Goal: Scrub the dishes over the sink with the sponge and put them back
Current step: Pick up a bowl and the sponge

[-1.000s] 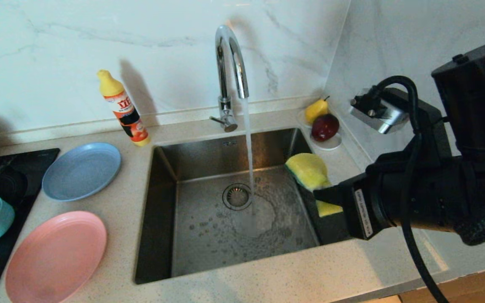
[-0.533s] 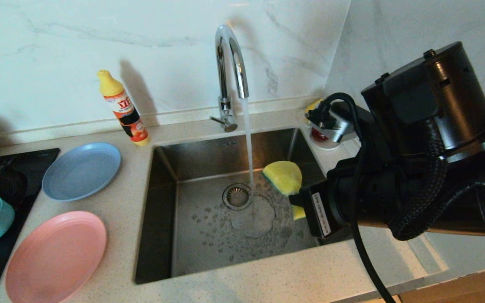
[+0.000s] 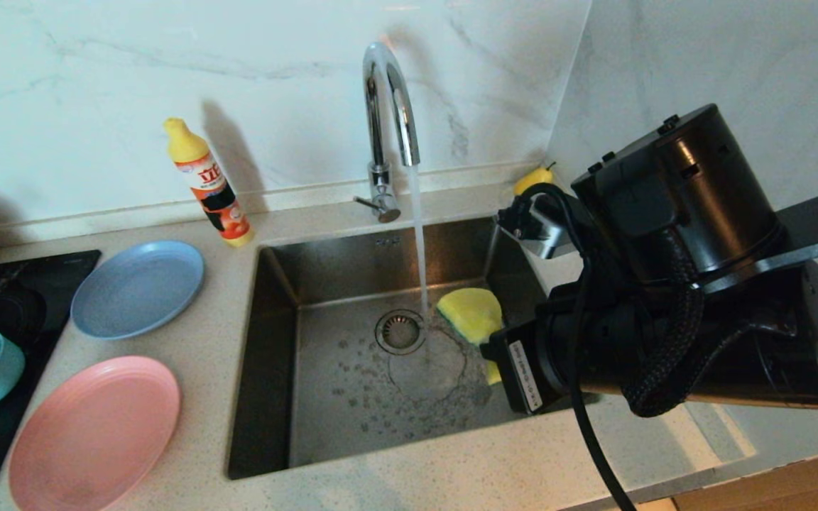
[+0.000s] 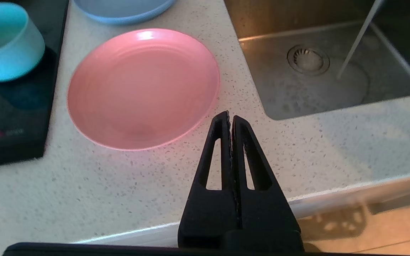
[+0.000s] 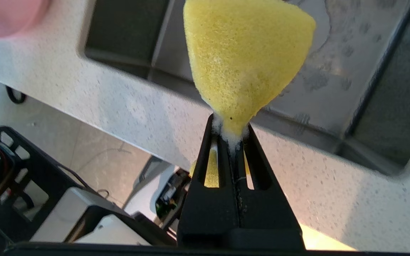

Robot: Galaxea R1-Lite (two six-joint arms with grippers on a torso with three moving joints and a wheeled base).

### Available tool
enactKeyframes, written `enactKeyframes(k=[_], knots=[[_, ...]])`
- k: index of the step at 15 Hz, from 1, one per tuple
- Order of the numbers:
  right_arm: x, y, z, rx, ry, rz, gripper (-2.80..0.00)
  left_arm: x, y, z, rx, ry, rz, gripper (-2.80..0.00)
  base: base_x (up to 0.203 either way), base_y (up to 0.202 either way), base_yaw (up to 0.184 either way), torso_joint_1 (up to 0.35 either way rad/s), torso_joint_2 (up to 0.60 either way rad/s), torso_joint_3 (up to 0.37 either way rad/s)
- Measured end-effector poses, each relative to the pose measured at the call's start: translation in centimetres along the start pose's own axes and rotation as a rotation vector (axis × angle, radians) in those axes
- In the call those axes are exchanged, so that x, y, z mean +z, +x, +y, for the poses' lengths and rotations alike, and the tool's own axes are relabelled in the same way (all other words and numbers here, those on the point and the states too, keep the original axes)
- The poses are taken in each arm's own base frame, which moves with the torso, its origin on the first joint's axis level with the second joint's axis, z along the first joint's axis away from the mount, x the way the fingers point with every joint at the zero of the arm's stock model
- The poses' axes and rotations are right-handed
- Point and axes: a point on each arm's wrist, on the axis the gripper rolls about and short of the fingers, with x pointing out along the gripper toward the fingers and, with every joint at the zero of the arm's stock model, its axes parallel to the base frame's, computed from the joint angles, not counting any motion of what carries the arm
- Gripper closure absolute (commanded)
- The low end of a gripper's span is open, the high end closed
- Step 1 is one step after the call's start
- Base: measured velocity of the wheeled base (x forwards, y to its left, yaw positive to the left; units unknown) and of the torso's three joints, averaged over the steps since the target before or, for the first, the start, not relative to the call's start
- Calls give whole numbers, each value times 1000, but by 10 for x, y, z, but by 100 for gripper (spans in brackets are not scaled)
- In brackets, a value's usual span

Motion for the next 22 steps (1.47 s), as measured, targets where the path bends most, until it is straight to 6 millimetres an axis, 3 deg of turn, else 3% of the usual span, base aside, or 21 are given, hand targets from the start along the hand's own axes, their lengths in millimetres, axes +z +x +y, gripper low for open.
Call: enactKeyframes(k=[6,10,12,15,18,20,22], knots=[[-4,-3,-5,-17,1,31,0,8,-2,1,4,24,-7,0,0,0,0,0,0,0],[4,-14,-6,-20,0,22,0,85,-11,8,69,4,-101,0,0,0,0,0,0,0],[7,-18,-7,-18,3,8,0,127,-3,14,169,6,-76,0,0,0,0,0,0,0],[7,-18,-11,-25,15,9,0,181,34,23,343,15,3,0,0,0,0,0,0,0],[5,-15,-14,-31,23,22,0,238,83,33,470,15,13,0,0,0,0,0,0,0],[6,-14,-14,-32,27,18,0,255,127,43,527,26,72,0,0,0,0,0,0,0],[6,-12,-15,-36,29,22,0,258,177,65,584,29,154,0,0,0,0,0,0,0]])
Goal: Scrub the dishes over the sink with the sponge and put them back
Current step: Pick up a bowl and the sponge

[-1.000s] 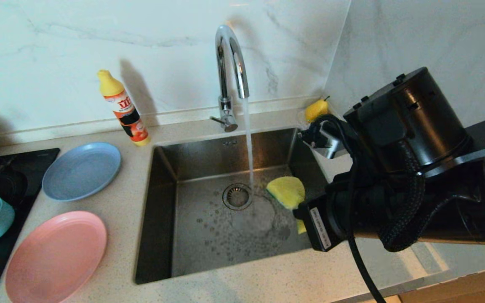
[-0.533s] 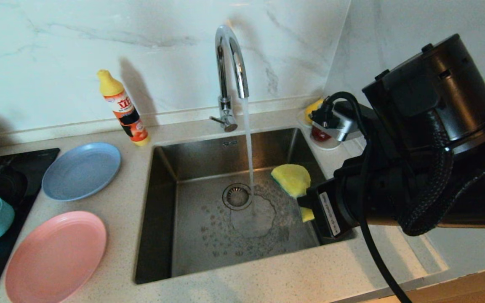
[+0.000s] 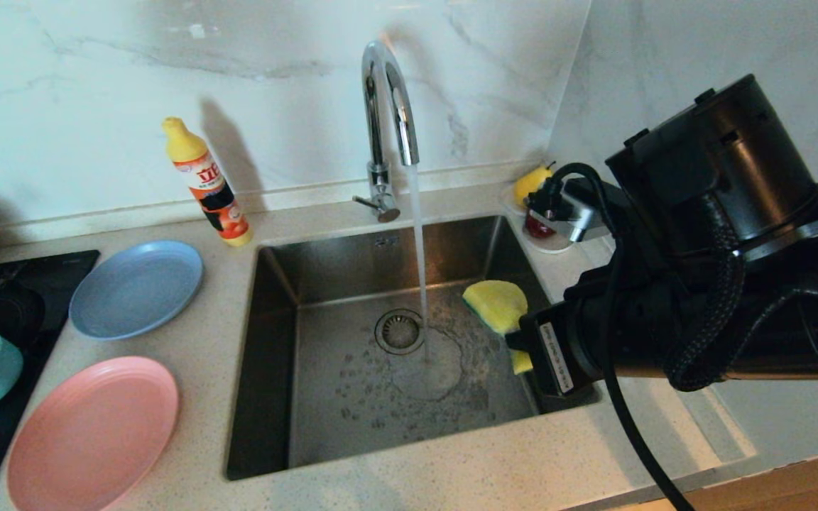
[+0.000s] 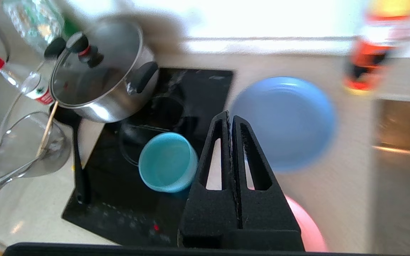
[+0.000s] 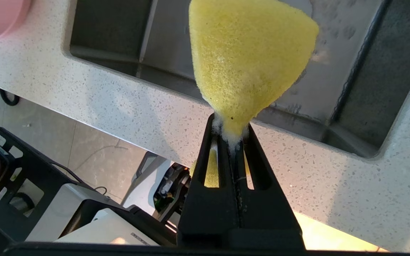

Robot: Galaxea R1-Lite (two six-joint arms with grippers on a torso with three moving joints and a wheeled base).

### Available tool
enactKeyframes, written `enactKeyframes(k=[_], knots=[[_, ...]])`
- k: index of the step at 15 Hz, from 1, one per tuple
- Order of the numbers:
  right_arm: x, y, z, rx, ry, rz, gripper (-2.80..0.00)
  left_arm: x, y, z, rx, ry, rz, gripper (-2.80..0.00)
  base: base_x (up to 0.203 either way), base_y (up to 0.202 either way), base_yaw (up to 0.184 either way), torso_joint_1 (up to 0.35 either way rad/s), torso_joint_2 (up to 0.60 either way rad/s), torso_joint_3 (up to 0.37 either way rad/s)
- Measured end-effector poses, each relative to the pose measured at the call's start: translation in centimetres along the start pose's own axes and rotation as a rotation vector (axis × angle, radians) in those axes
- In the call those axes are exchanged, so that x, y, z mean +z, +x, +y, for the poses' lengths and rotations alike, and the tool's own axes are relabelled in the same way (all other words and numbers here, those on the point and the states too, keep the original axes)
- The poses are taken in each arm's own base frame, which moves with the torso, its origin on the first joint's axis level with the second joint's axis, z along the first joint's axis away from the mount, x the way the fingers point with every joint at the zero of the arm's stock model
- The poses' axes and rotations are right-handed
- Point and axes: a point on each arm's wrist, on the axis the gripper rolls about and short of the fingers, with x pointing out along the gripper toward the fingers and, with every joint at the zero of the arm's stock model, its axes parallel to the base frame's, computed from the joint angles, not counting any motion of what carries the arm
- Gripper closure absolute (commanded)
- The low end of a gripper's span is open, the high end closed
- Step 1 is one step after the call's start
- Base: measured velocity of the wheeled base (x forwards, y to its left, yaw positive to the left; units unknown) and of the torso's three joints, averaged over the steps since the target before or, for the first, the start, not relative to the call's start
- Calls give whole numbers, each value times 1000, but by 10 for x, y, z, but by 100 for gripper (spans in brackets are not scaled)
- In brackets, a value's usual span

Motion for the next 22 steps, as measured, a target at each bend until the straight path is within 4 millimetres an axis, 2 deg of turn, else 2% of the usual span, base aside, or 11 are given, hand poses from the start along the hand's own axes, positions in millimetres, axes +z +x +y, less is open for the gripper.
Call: enactKeyframes(k=[1,3,5,8,11,12,18,22], knots=[[-1,3,-2,-7,4,7,0,2,29,3,30,-6,38,0,0,0,0,0,0,0],[-1,8,-6,-21,12,20,0,-3,80,26,52,-66,110,0,0,0,0,0,0,0],[-2,11,-8,-19,17,31,0,-18,112,60,48,-137,186,0,0,0,0,0,0,0],[-3,14,-11,-28,22,41,0,-45,128,117,24,-292,262,0,0,0,0,0,0,0],[-3,15,-12,-31,24,44,0,-77,128,147,-8,-442,389,0,0,0,0,0,0,0],[-3,15,-12,-32,24,45,0,-86,129,151,3,-464,416,-280,0,0,0,0,0,0],[-3,18,-13,-41,29,48,0,-138,145,171,124,-624,594,-280,0,0,0,0,0,0],[-5,21,-17,-54,35,59,0,-161,151,176,143,-665,658,-280,0,0,0,0,0,0]])
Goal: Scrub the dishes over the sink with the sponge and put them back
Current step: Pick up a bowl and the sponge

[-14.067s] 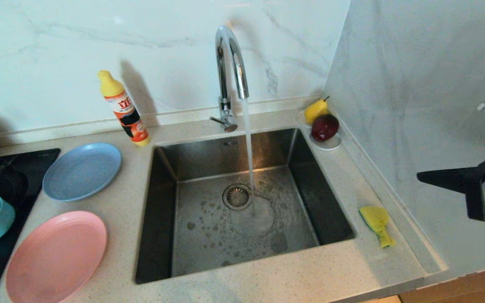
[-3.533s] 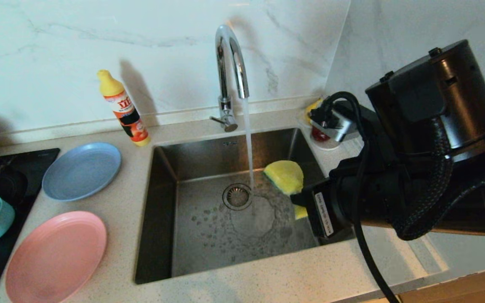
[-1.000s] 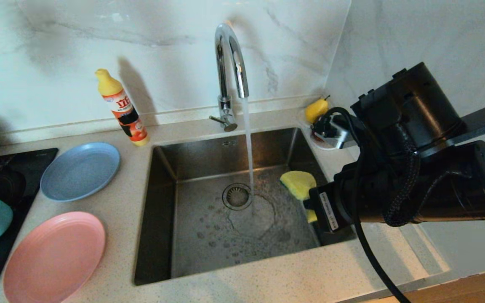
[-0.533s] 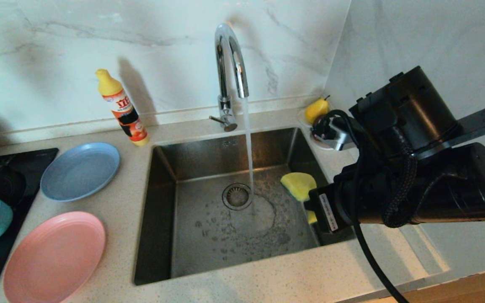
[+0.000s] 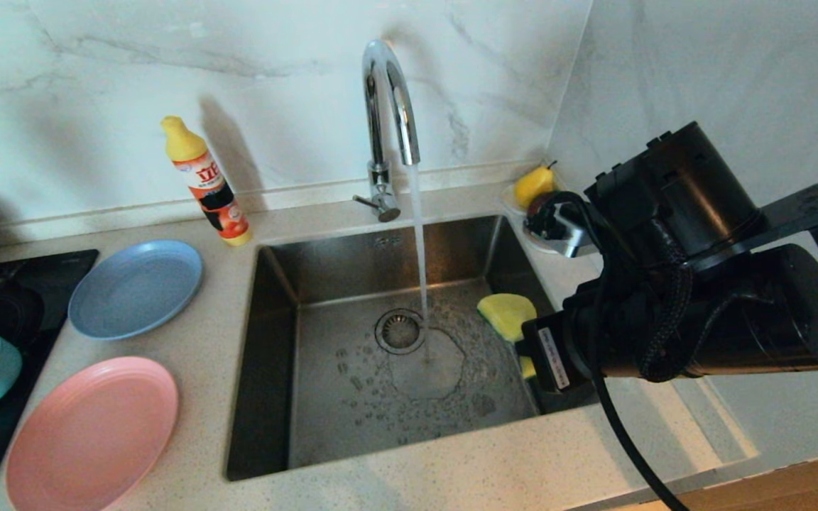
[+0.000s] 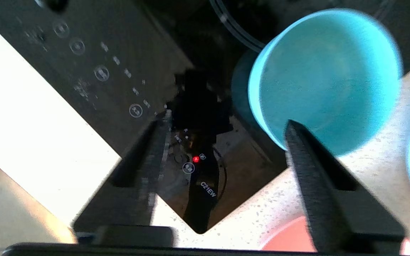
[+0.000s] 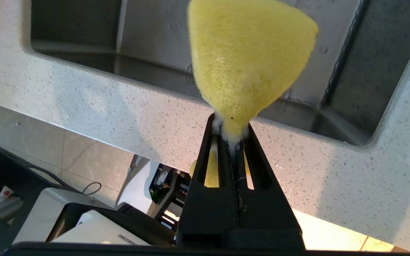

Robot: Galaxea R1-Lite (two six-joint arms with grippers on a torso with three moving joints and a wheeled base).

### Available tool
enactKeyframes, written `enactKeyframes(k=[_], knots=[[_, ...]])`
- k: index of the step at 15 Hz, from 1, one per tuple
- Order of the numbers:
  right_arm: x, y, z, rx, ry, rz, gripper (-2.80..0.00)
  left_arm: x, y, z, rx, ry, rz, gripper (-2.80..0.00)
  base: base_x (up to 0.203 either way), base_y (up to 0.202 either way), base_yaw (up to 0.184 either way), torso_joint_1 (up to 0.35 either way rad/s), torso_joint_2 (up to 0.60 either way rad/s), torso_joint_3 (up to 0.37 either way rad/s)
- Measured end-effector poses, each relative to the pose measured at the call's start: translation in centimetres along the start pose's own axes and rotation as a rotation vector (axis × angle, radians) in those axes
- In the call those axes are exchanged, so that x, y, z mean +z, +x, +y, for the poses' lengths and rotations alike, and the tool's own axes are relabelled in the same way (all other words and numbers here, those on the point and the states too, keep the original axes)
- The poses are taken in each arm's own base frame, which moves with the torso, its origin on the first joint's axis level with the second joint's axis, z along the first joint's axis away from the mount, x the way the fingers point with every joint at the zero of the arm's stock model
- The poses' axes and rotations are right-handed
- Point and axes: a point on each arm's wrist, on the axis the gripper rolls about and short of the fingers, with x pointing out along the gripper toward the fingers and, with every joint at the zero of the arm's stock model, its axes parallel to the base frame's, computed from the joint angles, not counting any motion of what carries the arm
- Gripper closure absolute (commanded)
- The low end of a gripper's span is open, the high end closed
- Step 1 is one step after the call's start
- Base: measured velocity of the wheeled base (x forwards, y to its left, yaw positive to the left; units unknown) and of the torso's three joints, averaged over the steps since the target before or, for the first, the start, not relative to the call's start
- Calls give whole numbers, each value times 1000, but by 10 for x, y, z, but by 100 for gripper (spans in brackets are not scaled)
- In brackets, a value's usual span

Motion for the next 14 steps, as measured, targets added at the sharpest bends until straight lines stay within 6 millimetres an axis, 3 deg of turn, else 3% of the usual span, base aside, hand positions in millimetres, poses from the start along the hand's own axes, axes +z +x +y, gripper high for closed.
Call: enactKeyframes(k=[14], knots=[[-2,4,-5,-18,9,10,0,-20,51,23,38,-107,163,-280,0,0,0,0,0,0]])
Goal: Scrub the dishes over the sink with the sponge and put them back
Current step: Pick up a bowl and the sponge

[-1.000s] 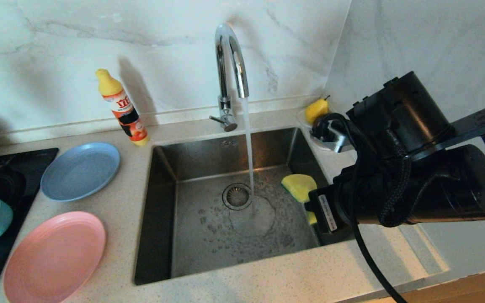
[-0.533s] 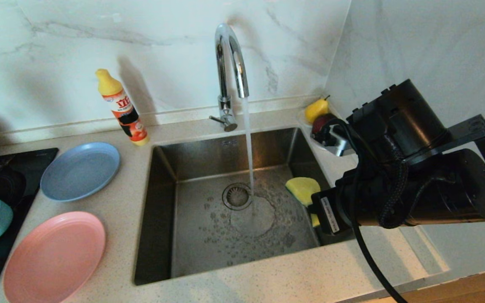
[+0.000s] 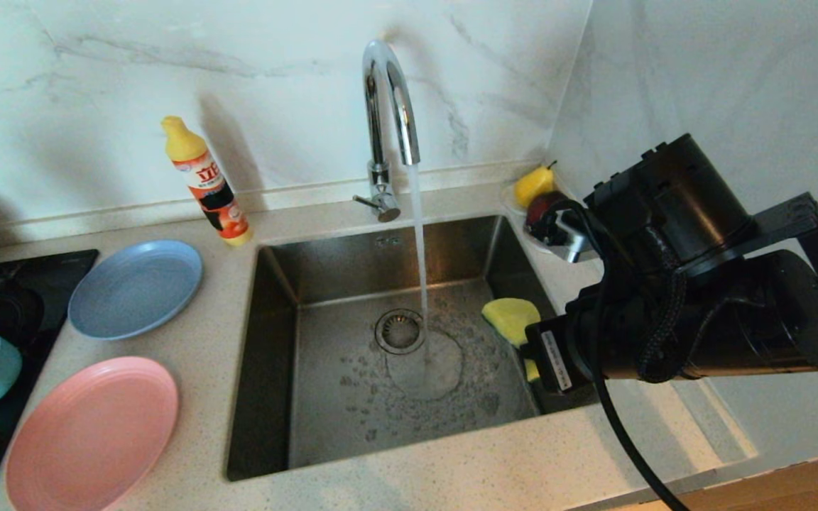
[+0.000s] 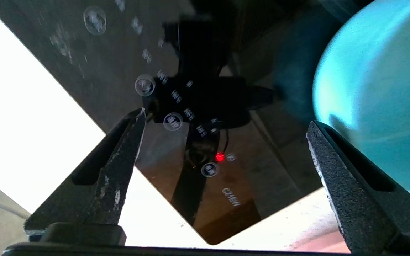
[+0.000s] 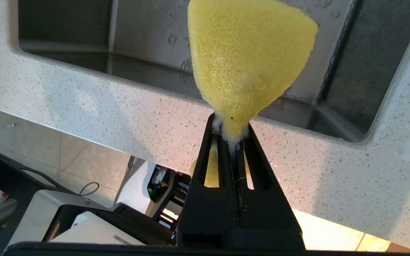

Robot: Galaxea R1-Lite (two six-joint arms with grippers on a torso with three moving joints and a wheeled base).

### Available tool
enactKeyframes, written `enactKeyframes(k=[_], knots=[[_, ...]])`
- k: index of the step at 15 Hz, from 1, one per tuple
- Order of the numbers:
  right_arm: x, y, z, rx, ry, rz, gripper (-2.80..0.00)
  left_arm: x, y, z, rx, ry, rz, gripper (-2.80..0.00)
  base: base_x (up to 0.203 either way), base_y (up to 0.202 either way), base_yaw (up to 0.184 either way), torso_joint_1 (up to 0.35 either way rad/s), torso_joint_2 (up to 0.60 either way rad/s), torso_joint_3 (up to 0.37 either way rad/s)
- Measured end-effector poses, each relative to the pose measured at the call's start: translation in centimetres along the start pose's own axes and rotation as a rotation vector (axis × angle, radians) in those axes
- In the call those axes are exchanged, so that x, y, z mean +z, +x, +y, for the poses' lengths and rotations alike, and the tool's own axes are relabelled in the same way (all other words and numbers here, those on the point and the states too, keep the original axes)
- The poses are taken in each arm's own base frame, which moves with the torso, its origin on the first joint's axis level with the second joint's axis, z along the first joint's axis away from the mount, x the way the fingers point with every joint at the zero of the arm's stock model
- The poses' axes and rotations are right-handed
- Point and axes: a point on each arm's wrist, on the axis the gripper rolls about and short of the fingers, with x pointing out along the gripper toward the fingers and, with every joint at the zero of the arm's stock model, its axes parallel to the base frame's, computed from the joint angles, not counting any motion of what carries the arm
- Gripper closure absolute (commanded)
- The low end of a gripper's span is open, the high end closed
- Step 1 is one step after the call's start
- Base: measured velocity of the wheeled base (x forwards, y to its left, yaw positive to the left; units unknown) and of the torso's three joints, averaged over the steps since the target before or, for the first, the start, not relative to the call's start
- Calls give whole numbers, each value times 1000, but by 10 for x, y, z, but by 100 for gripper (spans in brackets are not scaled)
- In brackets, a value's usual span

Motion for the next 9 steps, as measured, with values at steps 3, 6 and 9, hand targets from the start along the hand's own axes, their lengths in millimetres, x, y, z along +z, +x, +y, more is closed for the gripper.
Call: enactKeyframes(k=[3,6,9], knots=[[1,-1,0,-1,2,-5,0,1,0,0,-17,-33,3,-280,0,0,0,0,0,0],[0,0,-1,-4,3,-1,0,5,-20,-10,-120,-47,-29,-280,0,0,0,0,0,0],[0,1,-3,-8,5,3,0,17,-44,-22,-183,-69,-82,-280,0,0,0,0,0,0]])
